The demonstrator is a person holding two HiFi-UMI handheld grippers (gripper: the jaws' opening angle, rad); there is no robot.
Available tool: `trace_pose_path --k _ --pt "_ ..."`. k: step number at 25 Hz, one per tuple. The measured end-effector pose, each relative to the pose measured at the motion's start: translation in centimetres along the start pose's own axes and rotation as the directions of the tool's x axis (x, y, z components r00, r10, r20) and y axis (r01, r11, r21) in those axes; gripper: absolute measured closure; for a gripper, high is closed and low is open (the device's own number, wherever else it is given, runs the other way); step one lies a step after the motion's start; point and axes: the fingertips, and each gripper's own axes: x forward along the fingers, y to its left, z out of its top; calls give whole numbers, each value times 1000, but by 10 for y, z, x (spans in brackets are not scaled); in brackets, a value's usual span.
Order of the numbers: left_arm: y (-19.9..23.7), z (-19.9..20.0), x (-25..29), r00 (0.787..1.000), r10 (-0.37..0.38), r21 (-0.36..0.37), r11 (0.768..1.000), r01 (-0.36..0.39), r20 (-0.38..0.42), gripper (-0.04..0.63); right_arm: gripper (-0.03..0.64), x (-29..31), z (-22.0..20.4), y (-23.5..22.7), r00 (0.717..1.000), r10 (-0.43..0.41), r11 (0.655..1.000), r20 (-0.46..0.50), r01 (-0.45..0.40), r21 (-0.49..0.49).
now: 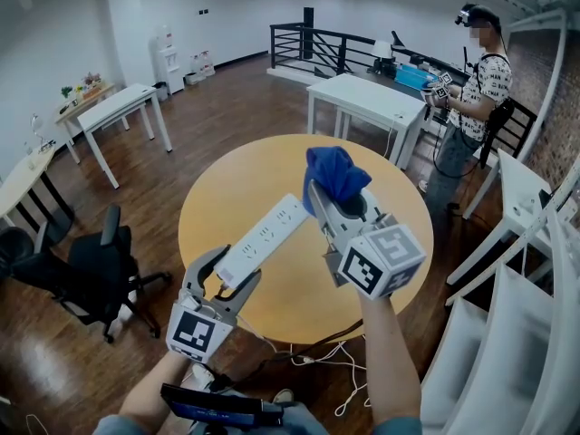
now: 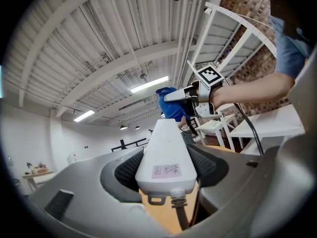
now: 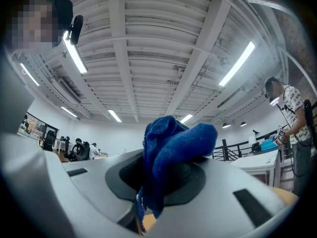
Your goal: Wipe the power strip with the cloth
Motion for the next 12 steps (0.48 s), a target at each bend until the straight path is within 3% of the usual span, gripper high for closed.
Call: trace_pose_path --k 12 --pt "8 1 4 1000 18 -22 1000 -18 2 313 549 -7 -3 -5 1000 -8 1000 10 8 18"
